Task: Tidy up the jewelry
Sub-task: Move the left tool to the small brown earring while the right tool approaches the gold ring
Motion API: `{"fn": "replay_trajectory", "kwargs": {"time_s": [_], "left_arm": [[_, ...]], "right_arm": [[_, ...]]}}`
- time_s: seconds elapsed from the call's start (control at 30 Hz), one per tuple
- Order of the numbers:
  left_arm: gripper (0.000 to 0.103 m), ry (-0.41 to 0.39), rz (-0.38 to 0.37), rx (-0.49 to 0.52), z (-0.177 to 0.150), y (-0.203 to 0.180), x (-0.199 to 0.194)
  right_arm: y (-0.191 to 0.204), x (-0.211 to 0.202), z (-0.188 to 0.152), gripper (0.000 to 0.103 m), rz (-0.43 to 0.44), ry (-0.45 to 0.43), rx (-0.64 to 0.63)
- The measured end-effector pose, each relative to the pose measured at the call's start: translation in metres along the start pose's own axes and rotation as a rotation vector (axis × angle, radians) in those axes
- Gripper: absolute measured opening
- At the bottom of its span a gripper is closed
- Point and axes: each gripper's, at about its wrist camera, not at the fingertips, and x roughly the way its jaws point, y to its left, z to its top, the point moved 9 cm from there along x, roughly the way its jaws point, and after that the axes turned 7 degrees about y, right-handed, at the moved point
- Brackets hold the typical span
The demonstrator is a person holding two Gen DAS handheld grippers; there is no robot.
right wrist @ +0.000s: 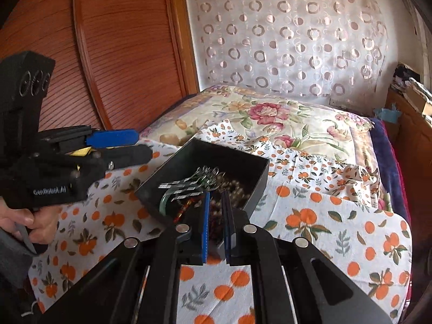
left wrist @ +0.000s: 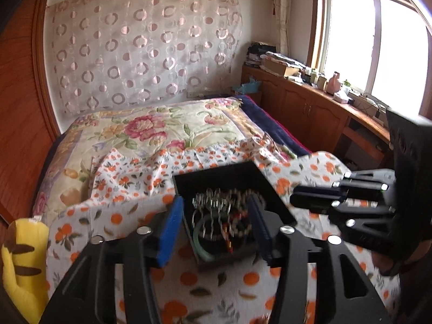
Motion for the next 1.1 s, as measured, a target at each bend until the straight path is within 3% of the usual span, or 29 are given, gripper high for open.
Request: {"fn": "replay_trajectory", "kwargs": {"time_s": [0.1,0.4,0.73,1.03,1.1], "left_arm": [[0.057,0.034,0.005,0.008,-0.024,0.002,-0.001],[0.057,0.133,-0.014,0.036,-0.087,-0.003,-0.002],[0.057,0.204,-0.068,0.076,-0.123,-0.027,0.006],[0.041,0.220,-0.111,0.110,-0.127,-0.051,0.012],[0.034,0.228,-0.115,0.119,-0.129,-0.055,0.014]], "right_arm": [[0.010,-0.002,-0.016,0.018,-0.009,0.027,-0.019],[0.034,-0.003,-0.077,0.018,0.014,0.108,0.002],[0.054,0.006,-0.107,0.018,0.017,0.168,-0.022],[0.045,0.002,-0.116,0.019,-0.005,0.179,-0.001],[0.044,0.002,-0.116,0.019,-0.004,0.177,0.002]]}}
